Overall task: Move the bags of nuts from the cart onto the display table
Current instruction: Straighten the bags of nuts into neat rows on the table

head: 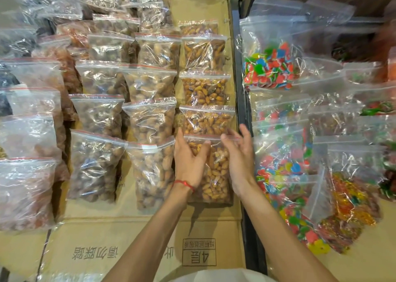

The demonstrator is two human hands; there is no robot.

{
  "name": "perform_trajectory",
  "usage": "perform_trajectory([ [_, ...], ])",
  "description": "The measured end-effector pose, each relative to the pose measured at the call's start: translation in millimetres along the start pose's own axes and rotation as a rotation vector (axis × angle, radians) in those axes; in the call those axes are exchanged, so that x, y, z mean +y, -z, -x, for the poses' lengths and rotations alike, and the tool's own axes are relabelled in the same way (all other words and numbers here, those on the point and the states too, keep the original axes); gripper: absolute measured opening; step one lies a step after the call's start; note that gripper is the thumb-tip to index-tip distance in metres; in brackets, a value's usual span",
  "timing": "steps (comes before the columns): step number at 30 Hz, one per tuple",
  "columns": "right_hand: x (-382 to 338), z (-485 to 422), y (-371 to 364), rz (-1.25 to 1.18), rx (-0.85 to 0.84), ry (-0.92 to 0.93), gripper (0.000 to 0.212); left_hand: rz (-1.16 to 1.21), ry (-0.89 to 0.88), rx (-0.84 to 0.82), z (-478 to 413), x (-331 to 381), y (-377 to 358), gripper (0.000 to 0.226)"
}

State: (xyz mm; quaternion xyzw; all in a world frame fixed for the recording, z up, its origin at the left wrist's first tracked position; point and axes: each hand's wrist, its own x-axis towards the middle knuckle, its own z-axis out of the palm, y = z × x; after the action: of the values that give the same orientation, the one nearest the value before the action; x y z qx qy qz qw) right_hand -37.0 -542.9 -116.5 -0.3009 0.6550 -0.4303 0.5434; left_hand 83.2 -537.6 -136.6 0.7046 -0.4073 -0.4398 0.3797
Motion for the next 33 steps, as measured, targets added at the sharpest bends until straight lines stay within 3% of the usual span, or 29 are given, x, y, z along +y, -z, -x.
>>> perform_trajectory([
  [4, -23.7, -15.6, -9.8, 0.115, -0.068, 0.076, 0.073, 0.063, -0.082, -0.002, -19.1, 17.5, 2.9, 0.085],
  [8, -10.5, -39.2, -26.2, 0.275, -0.125, 0.123, 0.100, 0.088, -0.048, 0.057, -41.1, 28.8, 1.0, 0.050],
  [12, -12.8, -39.6, -20.9, 0.259, -0.161, 0.126, 0.067, 0.019, -0.060, 0.098, -39.7, 24.3, -10.3, 0.040],
  [15, -11.4, -38.5, -24.3, 0.221, -0.130, 0.097, 0.066, 0.001, -0.058, 0.065, -46.1, 24.7, -8.5, 0.048],
  [18, -14.3, -40.1, -22.2, 0.230, -0.117, 0.113, 0.031, 0.018, -0.041, 0.071, -48.9, 29.3, -4.6, 0.063],
  [21, -31.2, -45.0, -18.3, 0.216, 0.002, 0.175, 0.058, -0.066, -0.083, 0.096, -46.0, 41.5, -5.0, 0.078],
  [23, -47.2, -56.0, -23.2, 0.173, -0.021, 0.183, 0.070, -0.155, -0.171, 0.121, -52.5, 48.5, -5.4, 0.077],
  [26, -63.3, -82.8, -34.4, 0.240, -0.134, 0.201, 0.076, -0.254, -0.234, 0.096, -76.5, 62.6, -5.9, 0.075],
  [33, -66.1, -120.0, -41.2, 0.365, -0.196, 0.193, 0.080, -0.250, -0.108, 0.009, -130.6, 84.6, -9.0, 0.084],
])
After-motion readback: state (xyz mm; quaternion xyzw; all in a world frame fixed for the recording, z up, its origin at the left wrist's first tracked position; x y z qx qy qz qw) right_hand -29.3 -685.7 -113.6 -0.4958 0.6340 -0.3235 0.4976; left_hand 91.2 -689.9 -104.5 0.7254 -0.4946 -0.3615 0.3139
